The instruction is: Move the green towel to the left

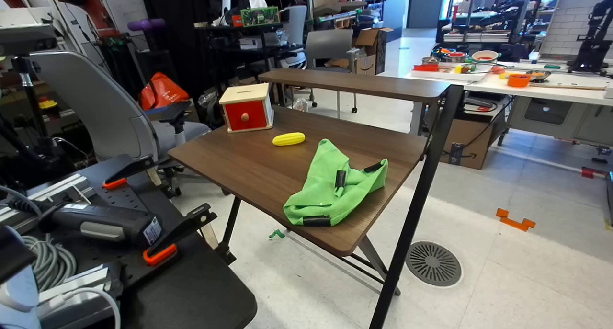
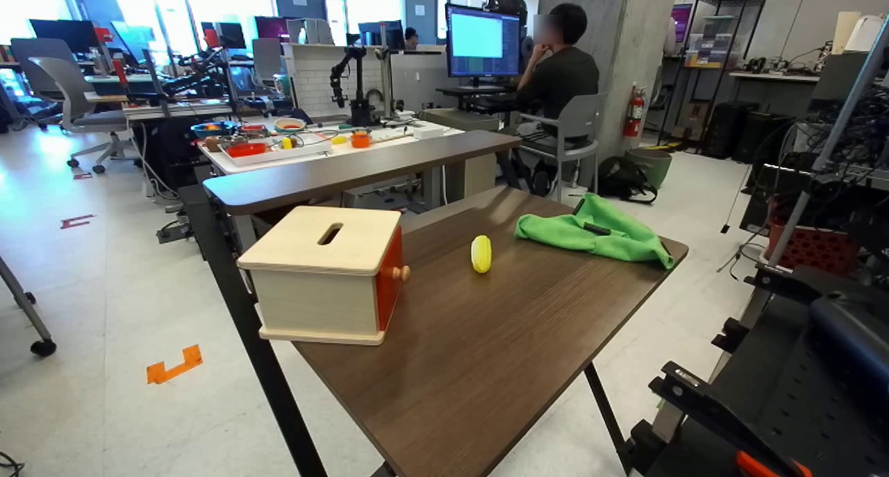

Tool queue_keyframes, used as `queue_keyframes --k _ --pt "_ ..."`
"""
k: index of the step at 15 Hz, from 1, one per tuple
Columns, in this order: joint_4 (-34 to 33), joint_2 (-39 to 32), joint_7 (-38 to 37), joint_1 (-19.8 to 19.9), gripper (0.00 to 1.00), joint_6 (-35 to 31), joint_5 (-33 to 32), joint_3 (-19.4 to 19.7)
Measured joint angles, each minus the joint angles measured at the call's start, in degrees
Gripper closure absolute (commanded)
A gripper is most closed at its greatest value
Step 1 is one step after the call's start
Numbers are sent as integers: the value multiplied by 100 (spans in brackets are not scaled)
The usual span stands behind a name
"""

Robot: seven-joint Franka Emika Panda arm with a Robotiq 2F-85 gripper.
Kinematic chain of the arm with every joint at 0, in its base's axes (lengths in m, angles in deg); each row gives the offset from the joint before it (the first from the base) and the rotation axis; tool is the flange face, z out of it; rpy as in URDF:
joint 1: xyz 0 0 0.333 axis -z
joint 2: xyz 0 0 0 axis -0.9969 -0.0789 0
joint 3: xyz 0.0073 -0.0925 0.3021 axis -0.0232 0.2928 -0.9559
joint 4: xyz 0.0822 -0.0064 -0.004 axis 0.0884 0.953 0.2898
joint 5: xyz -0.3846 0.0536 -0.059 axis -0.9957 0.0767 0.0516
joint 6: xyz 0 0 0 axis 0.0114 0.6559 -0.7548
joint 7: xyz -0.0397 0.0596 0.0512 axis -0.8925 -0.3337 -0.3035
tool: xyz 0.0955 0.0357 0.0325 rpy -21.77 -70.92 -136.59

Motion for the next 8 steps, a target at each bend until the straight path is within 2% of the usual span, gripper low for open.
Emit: queue_keyframes --k 5,8 --pt "-24 -1463 -1458 835 0 -1067 -991 98" --pt "-157 -2488 -2333 1108 0 -1399 -1830 423"
